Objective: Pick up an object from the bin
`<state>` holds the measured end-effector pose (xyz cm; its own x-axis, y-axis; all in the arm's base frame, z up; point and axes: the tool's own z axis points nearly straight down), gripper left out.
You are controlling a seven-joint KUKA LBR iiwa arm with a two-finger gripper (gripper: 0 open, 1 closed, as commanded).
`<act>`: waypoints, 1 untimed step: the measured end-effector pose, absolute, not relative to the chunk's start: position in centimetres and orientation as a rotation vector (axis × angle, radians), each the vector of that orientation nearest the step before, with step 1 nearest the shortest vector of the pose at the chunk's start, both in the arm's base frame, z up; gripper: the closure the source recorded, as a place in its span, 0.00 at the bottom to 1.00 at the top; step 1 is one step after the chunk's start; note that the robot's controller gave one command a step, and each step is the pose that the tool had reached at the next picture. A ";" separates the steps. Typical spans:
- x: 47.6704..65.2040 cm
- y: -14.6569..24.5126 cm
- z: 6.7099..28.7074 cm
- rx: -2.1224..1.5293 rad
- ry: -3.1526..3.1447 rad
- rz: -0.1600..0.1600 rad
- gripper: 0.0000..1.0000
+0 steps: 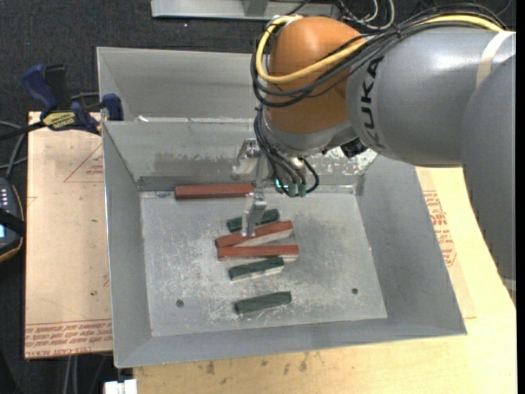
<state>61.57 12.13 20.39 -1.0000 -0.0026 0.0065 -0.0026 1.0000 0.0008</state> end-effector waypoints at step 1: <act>61.7 12.1 20.9 0.001 -3.143 -0.002 0.00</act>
Offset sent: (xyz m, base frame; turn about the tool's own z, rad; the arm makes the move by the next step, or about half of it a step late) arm -0.0172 -0.0388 -0.1339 -0.0791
